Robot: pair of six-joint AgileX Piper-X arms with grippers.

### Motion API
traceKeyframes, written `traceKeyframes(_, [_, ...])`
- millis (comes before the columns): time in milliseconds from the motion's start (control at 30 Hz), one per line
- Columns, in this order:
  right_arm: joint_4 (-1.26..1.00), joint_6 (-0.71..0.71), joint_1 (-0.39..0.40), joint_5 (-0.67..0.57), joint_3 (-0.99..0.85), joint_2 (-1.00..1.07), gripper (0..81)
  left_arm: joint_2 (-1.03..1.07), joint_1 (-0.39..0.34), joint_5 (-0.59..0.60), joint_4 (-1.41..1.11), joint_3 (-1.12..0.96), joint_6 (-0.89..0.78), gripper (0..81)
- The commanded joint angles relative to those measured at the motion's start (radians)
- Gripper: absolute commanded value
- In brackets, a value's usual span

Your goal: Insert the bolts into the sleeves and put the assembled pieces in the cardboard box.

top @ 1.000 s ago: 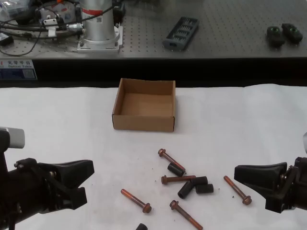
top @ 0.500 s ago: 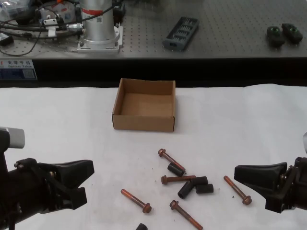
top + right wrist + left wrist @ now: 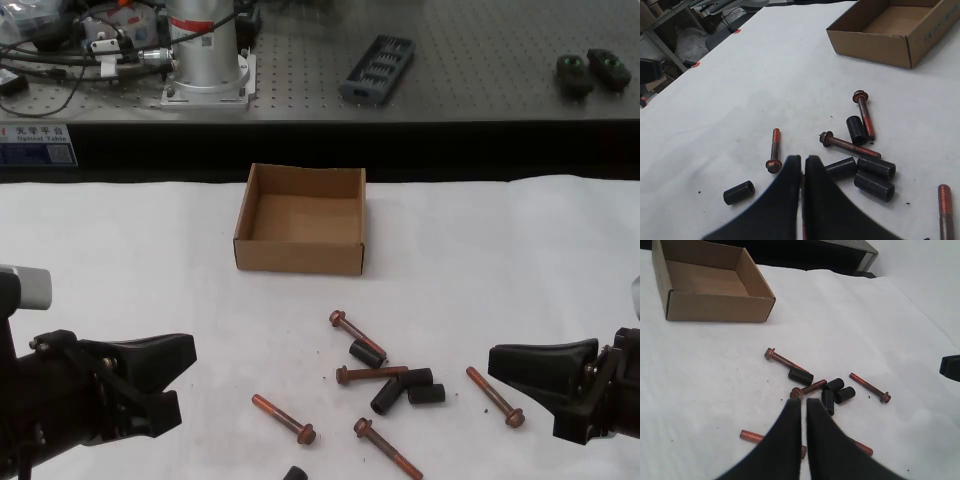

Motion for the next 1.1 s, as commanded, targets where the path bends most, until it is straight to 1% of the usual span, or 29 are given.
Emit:
traceKeyframes(0, [-0.017,0.008,0.002,0.003,-0.001,-0.008,4.3,-0.009,0.004,-0.009,-0.011,0.0,0.011,3.3])
traceKeyframes(200, [-0.017,0.008,0.002,0.003,-0.001,-0.008,4.3,-0.009,0.004,-0.009,-0.011,0.0,0.011,3.3])
traceKeyframes(267, [-0.028,0.008,0.002,0.003,-0.003,-0.008,4.3,-0.009,0.004,-0.004,-0.011,0.0,-0.015,3.3])
traceKeyframes(400, [-0.115,0.01,0.002,0.0,-0.003,-0.008,4.3,-0.009,0.004,0.146,-0.021,0.0,-0.3,3.3])
traceKeyframes(467, [-0.148,0.092,0.002,-0.034,-0.003,-0.008,4.3,-0.009,0.004,0.209,-0.046,0.0,-0.404,3.3])
traceKeyframes(500, [-0.16,0.149,0.002,-0.055,-0.003,-0.008,4.3,-0.009,0.004,0.278,-0.06,0.0,-0.455,3.3])
traceKeyframes(533, [-0.166,0.205,0.002,-0.085,-0.003,-0.008,4.3,-0.009,0.004,0.332,-0.081,0.0,-0.47,3.3])
traceKeyframes(600, [-0.167,0.289,0.002,-0.15,-0.003,-0.008,4.3,-0.009,0.004,0.494,-0.155,0.0,-0.448,3.3])
traceKeyframes(667, [-0.167,0.35,0.002,-0.216,-0.003,-0.008,4.3,-0.009,0.004,0.581,-0.236,0.0,-0.41,3.3])
traceKeyframes(733, [-0.167,0.378,0.002,-0.234,-0.003,-0.008,4.3,-0.009,0.004,0.614,-0.287,-0.003,-0.401,3.3])
traceKeyframes(833, [-0.222,0.466,0.002,-0.246,-0.003,-0.008,4.3,-0.009,0.004,0.678,-0.311,-0.007,-0.362,3.3])
traceKeyframes(1000, [-0.328,0.614,0.002,-0.246,-0.003,-0.008,4.3,-0.009,0.004,0.807,-0.311,-0.008,-0.554,3.3])
traceKeyframes(1067, [-0.356,0.655,0.002,-0.236,-0.003,-0.008,4.3,-0.009,0.004,0.823,-0.311,-0.008,-0.616,3.3])
